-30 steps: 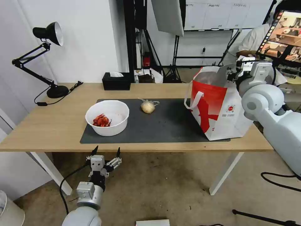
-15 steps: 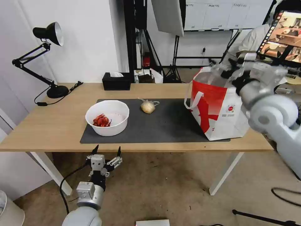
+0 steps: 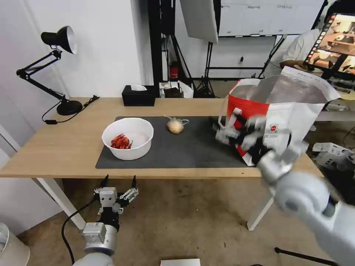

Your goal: Pick up the trash from the table and place it into the takeout bag.

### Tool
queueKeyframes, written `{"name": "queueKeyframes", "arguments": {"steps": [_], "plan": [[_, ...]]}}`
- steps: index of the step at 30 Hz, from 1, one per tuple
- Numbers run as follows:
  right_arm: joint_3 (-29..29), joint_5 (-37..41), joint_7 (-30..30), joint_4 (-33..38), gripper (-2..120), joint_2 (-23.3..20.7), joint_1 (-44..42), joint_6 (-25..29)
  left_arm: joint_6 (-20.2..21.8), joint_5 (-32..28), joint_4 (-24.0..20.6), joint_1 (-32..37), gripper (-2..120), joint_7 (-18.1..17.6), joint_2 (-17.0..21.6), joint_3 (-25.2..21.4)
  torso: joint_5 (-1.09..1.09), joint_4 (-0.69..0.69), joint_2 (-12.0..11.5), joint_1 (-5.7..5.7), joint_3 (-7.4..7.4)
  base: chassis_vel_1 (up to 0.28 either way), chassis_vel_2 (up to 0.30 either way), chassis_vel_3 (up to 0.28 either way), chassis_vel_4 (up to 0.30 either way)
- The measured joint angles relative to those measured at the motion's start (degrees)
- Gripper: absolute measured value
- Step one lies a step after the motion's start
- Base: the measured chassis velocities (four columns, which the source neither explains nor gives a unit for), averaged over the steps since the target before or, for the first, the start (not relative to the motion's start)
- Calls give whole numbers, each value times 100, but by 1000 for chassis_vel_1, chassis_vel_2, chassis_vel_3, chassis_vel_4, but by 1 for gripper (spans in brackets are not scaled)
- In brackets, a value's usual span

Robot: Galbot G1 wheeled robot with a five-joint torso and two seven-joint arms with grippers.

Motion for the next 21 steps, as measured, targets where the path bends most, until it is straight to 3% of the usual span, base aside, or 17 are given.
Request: {"name": "queueKeyframes", "arguments": {"steps": [6,9,21], "plan": [[236,-1230,154,-201,100,737,-1377,160,97,10,106,39,100,-12,19,-1,-1,0,0,0,0,0,0,0,0],[237,-1514,349,-226,100,858,-1602,-45,183,12,134,78,100,-10,34,1,-1,0,0,0,0,0,0,0,0],[145,-1554,681,-236,100,953,-1621,-530,343,-1,171,50,100,25,46,32,-1,2,-1,1,0,0,0,0,0]]}}
